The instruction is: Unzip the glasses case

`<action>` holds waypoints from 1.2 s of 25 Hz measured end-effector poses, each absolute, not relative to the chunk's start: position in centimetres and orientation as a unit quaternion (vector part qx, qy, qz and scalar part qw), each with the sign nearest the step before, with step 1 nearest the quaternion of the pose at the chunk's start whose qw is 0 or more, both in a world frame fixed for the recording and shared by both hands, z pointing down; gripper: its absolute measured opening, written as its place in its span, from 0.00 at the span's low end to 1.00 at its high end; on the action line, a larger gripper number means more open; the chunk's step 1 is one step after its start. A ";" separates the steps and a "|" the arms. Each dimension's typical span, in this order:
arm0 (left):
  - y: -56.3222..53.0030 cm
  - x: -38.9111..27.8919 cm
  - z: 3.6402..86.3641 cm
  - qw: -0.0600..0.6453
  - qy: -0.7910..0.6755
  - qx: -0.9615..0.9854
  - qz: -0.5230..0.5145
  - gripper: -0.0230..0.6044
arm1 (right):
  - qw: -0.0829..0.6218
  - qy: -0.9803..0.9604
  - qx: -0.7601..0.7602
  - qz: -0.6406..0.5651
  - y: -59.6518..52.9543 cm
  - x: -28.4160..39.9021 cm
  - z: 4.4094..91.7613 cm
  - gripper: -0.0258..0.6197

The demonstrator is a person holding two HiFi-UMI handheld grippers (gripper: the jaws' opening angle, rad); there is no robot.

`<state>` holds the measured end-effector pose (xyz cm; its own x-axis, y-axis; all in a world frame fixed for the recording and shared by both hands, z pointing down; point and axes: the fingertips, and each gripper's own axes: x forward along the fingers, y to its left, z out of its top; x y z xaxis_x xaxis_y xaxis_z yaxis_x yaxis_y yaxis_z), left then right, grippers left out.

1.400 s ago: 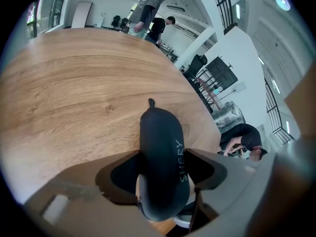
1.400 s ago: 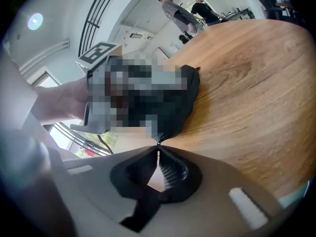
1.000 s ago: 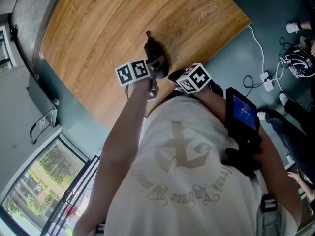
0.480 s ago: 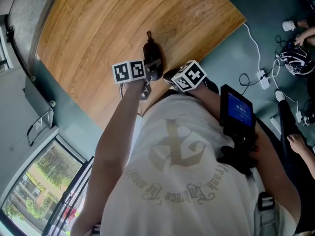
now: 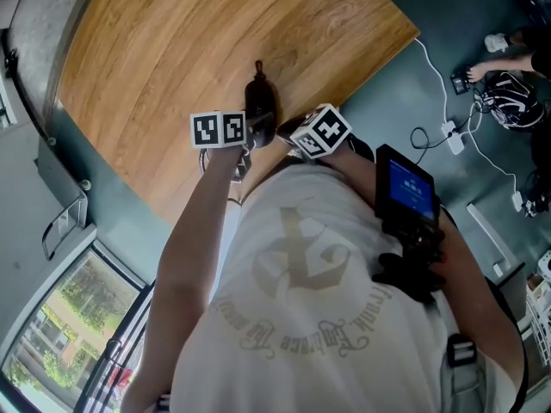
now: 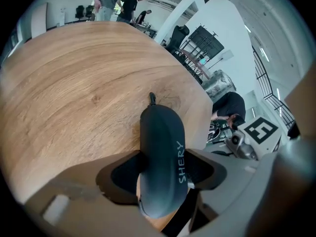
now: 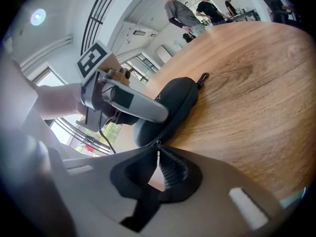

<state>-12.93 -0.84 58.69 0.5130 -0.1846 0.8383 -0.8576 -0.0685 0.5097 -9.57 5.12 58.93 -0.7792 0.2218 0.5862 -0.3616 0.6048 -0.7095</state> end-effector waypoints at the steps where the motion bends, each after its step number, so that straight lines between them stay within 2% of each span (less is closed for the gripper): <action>1: -0.8 -12.9 58.7 0.559 -0.389 0.667 0.302 0.51 | 0.330 -0.833 0.041 0.442 5.1 -9.5 58.9 0.07; 30: 1.9 -12.8 58.1 0.490 -0.295 0.702 0.423 0.52 | 0.342 -0.839 0.040 0.422 4.5 -9.5 58.8 0.07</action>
<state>-12.76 1.92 58.12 0.4674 0.0003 0.8841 -0.8297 -0.3451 0.4388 -9.48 4.53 58.84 -0.7635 0.2212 0.6067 -0.3556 0.6403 -0.6809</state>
